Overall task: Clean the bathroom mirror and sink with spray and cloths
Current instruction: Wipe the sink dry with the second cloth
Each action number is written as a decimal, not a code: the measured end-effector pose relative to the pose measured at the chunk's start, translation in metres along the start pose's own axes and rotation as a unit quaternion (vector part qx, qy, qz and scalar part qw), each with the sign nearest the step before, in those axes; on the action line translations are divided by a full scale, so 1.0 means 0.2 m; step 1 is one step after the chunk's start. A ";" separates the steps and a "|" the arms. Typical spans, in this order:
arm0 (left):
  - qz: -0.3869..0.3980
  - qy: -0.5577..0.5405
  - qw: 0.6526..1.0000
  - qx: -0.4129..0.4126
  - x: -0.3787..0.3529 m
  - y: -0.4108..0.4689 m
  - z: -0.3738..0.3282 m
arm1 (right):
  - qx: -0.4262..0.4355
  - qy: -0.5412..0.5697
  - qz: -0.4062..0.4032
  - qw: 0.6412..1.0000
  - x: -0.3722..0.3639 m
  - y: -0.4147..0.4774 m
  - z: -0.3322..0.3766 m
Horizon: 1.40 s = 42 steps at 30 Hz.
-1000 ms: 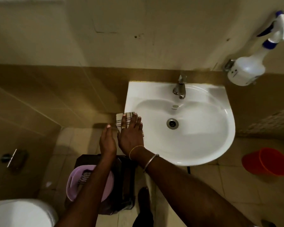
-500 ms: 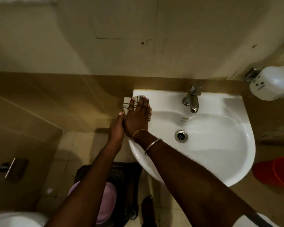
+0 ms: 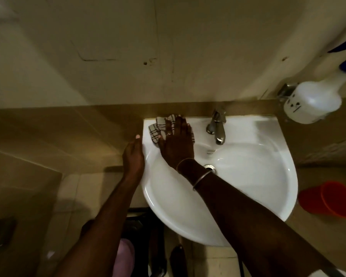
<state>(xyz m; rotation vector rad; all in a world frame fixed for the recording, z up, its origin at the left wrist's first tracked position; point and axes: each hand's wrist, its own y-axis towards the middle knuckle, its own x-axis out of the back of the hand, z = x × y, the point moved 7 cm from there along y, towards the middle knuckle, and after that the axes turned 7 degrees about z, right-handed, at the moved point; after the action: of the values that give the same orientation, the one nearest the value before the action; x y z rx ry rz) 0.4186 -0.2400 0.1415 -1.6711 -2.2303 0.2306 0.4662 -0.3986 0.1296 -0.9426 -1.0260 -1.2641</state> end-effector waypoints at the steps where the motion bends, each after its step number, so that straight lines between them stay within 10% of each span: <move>1: -0.003 0.009 1.000 0.001 0.00 0.00 0.01 | -0.015 -0.009 -0.014 1.000 0.01 -0.01 -0.08; 10: 0.003 -0.011 1.000 -0.012 -0.02 -0.04 0.03 | -0.097 0.003 -0.058 0.994 0.03 -0.07 -0.18; 16: -0.013 -0.005 1.000 -0.022 -0.03 -0.04 0.06 | 0.214 -0.049 -0.001 0.976 0.03 -0.14 -0.19; 25: -0.011 0.033 0.999 -0.039 -0.03 -0.10 0.07 | 0.071 -0.058 -0.048 0.995 0.07 -0.22 -0.34; 32: -0.002 0.060 0.997 -0.049 -0.04 -0.11 0.09 | 0.293 -0.218 -0.022 0.930 0.13 -0.23 -0.51; 42: 0.010 0.079 0.996 -0.043 -0.04 -0.10 0.13 | 0.195 -0.182 0.018 0.964 0.12 -0.37 -0.64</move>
<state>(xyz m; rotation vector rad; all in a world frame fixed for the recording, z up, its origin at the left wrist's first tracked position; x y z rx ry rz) 0.3927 -0.2521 0.1237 -1.6924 -2.1340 0.0064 0.4039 -0.5343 0.1167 -0.8937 -1.4761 -0.8261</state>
